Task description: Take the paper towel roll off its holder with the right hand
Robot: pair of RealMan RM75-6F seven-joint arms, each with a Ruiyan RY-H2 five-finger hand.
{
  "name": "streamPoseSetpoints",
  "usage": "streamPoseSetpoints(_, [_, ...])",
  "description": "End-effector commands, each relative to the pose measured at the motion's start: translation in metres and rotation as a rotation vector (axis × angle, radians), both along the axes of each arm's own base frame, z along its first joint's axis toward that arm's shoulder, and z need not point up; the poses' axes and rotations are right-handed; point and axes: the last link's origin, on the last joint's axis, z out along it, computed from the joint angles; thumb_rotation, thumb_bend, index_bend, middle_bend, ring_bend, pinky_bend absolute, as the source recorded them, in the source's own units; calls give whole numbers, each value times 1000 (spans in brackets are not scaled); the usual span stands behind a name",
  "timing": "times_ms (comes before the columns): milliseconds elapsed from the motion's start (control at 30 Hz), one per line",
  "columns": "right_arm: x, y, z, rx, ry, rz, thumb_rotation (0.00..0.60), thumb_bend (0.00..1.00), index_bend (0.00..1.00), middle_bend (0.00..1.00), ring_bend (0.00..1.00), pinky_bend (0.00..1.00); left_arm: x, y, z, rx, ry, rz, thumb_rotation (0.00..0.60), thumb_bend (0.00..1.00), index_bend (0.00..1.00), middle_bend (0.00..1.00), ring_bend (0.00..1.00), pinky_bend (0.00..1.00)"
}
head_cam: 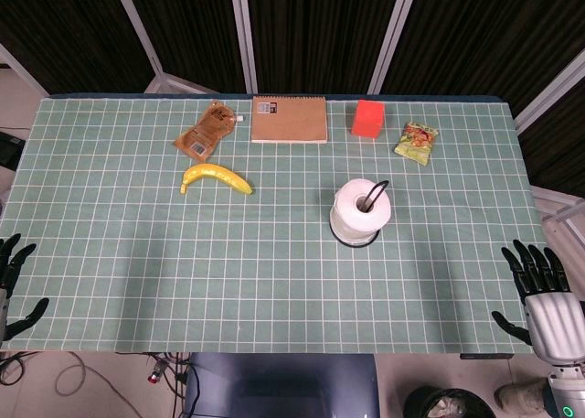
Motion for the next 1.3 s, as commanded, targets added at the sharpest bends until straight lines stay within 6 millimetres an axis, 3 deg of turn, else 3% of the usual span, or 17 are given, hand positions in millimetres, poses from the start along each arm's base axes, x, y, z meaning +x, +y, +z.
streamPoseSetpoints(33, [0, 0, 1, -3, -3, -3, 600, 0, 0, 0, 0, 0, 0, 0, -1, -5, 2, 1, 600, 224, 131, 0, 0, 32])
streamPoseSetpoints(700, [-5, -1, -3, 27, -65, -60, 600, 0, 0, 0, 0, 0, 1, -2, 0, 4, -4, 10, 600, 224, 130, 0, 0, 32])
streamPoseSetpoints(867, [-4, -4, -13, 60, -254, -117, 600, 0, 0, 0, 0, 0, 1, -3, 2, 11, -11, 16, 600, 223, 130, 0, 0, 32])
streamPoseSetpoints(1000, [0, -20, -24, 127, -492, -178, 600, 0, 0, 0, 0, 0, -1, -2, 4, 13, -15, 25, 600, 223, 130, 0, 0, 33])
streamPoseSetpoints(1167, [18, -59, -40, 254, -826, -237, 600, 0, 0, 0, 0, 0, 0, -2, 3, 13, -14, 22, 600, 224, 130, 0, 0, 32])
streamPoseSetpoints(1300, [24, -93, -55, 332, -962, -284, 600, 0, 0, 0, 0, 0, 0, -2, 1, 4, -8, 26, 600, 223, 130, 0, 0, 32])
